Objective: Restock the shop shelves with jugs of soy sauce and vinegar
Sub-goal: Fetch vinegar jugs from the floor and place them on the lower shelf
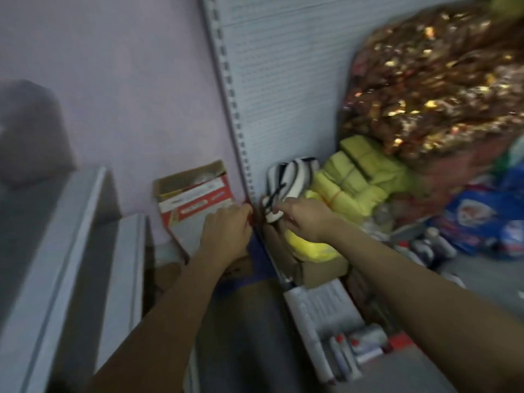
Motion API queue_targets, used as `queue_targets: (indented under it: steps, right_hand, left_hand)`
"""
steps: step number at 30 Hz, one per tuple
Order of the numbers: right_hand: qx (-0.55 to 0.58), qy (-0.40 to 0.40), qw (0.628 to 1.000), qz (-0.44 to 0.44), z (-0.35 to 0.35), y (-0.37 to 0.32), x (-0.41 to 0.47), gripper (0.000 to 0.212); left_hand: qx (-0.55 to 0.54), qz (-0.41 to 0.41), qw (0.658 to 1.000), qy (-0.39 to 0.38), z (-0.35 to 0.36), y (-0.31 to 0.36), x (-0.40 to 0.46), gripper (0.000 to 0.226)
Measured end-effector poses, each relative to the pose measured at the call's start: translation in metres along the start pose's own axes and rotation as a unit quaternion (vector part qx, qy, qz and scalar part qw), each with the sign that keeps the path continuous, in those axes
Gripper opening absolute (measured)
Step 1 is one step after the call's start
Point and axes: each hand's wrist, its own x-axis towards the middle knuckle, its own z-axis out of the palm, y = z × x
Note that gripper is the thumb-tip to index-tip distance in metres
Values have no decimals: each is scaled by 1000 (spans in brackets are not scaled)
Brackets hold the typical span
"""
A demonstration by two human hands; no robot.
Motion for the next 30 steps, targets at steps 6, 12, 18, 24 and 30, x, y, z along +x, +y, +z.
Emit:
queue_targets:
  steps: [6, 12, 18, 24, 30]
  right_hand:
    - [-27, -45, 994, 98, 25, 134, -102, 34]
    - [30, -88, 978, 185, 97, 205, -207, 29]
    - [119, -137, 920, 347, 252, 199, -302, 28]
    - [183, -177, 852, 457, 419, 160, -337, 38]
    - [264, -154, 791, 530, 576, 114, -360, 75]
  left_hand:
    - [3, 89, 994, -55, 87, 123, 55, 26]
    - [18, 151, 977, -151, 185, 203, 70, 23]
    - [-73, 231, 939, -244, 318, 222, 33, 26]
    - [-54, 262, 885, -382, 484, 201, -13, 62]
    - [10, 316, 836, -448, 645, 190, -46, 90]
